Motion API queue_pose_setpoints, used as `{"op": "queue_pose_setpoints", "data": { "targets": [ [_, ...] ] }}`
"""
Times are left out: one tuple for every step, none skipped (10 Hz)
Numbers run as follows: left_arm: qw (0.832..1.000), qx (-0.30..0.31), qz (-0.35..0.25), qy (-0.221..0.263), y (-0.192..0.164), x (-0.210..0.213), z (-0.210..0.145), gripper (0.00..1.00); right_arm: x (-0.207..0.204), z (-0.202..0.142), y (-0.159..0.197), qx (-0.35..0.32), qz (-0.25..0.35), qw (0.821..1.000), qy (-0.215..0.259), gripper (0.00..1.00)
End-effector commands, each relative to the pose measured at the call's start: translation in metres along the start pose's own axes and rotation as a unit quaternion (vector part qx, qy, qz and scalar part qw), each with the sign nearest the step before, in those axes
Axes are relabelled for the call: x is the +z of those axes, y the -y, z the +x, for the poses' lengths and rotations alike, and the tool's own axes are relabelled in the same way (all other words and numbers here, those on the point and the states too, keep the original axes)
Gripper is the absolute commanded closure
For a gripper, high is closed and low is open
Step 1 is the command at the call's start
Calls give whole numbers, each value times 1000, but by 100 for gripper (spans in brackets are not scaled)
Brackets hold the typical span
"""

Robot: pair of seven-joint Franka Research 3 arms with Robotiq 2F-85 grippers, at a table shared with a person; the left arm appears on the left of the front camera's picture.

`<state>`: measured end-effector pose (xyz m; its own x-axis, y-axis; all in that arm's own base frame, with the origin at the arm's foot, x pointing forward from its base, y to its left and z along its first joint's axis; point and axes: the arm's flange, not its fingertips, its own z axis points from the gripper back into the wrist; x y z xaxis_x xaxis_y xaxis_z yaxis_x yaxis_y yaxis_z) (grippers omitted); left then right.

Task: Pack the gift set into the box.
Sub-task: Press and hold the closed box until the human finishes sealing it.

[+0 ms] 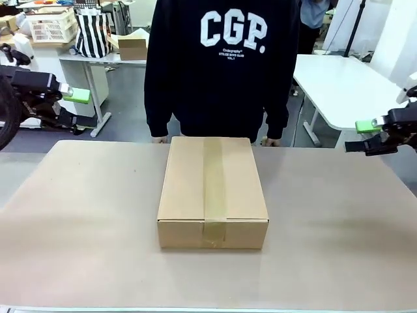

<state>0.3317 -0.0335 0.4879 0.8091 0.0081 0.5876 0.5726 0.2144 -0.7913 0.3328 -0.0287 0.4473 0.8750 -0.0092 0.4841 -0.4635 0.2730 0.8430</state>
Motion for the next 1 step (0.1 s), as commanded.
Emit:
{"op": "queue_pose_setpoints", "data": {
  "targets": [
    [1000,3,-3,-2,4,3,-4,0,2,2,-1,3,2,1000,-5,0]
  ]
}}
